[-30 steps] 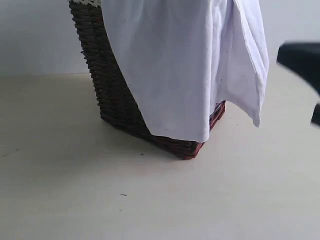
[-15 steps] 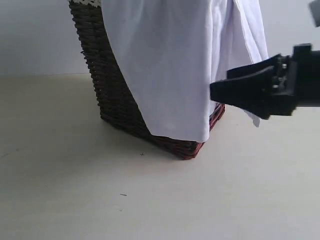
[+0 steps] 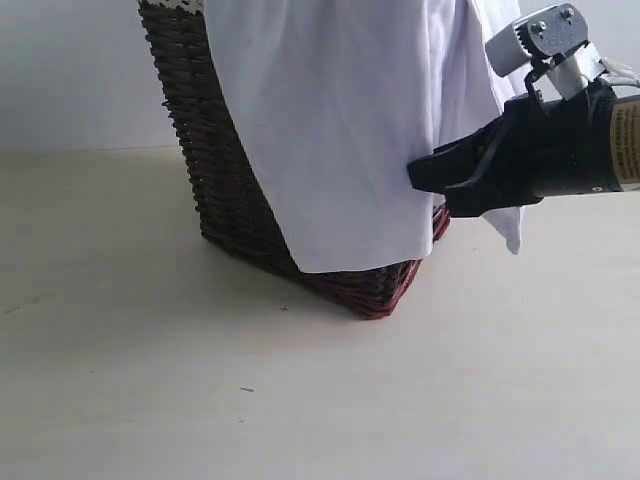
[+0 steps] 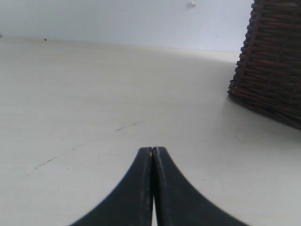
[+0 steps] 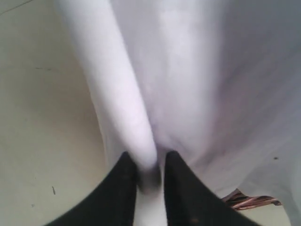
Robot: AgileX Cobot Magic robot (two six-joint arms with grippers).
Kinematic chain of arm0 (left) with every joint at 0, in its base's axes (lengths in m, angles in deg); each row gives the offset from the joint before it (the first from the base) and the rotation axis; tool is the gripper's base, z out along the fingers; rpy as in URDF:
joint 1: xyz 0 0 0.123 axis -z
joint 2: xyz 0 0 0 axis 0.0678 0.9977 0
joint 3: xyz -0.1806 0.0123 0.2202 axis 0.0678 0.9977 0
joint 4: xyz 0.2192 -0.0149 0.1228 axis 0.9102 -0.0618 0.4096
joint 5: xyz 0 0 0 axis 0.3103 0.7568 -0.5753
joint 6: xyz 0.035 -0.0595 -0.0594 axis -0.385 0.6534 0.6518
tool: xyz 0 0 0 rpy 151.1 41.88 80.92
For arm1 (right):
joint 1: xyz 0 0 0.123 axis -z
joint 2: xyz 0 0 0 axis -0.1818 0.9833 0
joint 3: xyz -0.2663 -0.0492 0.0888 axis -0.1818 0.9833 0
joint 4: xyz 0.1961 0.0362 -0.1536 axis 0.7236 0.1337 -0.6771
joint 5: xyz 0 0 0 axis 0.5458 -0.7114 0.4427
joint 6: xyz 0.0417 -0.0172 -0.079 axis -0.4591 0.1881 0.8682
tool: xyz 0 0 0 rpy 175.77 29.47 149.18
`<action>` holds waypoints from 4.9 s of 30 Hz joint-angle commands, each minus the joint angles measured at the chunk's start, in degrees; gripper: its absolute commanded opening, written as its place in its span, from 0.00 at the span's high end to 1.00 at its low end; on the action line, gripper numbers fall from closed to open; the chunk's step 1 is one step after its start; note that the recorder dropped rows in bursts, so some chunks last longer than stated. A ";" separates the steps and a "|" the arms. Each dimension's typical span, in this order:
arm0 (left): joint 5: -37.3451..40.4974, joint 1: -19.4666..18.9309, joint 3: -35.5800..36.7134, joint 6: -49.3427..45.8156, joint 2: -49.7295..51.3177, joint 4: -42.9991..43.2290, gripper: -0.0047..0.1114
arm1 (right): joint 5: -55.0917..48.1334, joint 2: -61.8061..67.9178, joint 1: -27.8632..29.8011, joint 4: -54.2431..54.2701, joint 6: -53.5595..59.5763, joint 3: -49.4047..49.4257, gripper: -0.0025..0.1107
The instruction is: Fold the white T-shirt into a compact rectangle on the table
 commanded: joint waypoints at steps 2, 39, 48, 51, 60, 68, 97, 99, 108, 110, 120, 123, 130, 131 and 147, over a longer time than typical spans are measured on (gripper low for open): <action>-0.14 0.30 -0.12 0.04 -0.37 -0.26 0.96 | -0.69 -1.28 -0.15 -0.23 -2.81 -0.37 0.98; -0.14 0.30 -0.12 0.04 -0.37 -0.26 0.96 | 1.03 -26.09 -0.15 66.99 57.93 -50.97 0.98; -0.14 0.30 -0.12 0.04 -0.37 -0.26 0.96 | -4.56 -26.09 -0.15 65.23 57.93 -55.01 0.98; -0.14 0.30 -0.12 0.04 -0.37 -0.26 0.96 | -15.53 -25.95 -0.15 65.23 57.80 -55.01 0.98; -0.14 0.30 -0.12 0.04 -0.37 -0.26 0.96 | -42.53 -19.73 -0.15 65.23 57.91 -54.87 0.98; -0.14 0.30 -0.12 0.04 -0.37 -0.26 0.96 | -42.77 -19.09 -0.98 80.10 68.90 -39.66 0.98; -0.14 0.30 -0.12 0.04 -0.37 -0.26 0.96 | -61.07 -18.61 -11.80 161.03 171.45 -0.92 0.98; -0.14 0.30 -0.12 0.04 -0.37 -0.26 0.96 | -56.19 -15.51 -11.80 163.06 175.94 -1.05 0.98; -0.14 0.30 -0.12 0.04 -0.37 -0.26 0.96 | -36.95 -2.62 -11.80 166.99 188.69 -7.76 0.98; -0.14 0.30 -0.12 0.04 -0.37 -0.26 0.96 | -36.86 -1.30 -11.80 166.99 188.19 -10.19 0.98; -0.14 0.30 -0.12 0.04 -0.37 -0.26 0.96 | -95.33 -7.99 -11.80 163.73 188.69 -10.41 0.98; -0.14 0.30 -0.12 0.04 -0.37 -0.26 0.96 | -103.54 -8.88 -11.80 159.86 190.70 -8.40 0.98; -0.14 0.30 -0.12 0.04 -0.37 -0.26 0.96 | -103.54 -15.70 -12.12 149.06 188.66 -0.54 0.98; -0.14 0.30 -0.12 0.04 -0.37 -0.26 0.96 | -103.54 -17.87 -12.12 149.19 188.66 0.45 0.98; -0.14 0.30 -0.12 0.04 -0.37 -0.26 0.96 | -91.63 -59.12 -12.12 163.28 166.81 0.70 0.98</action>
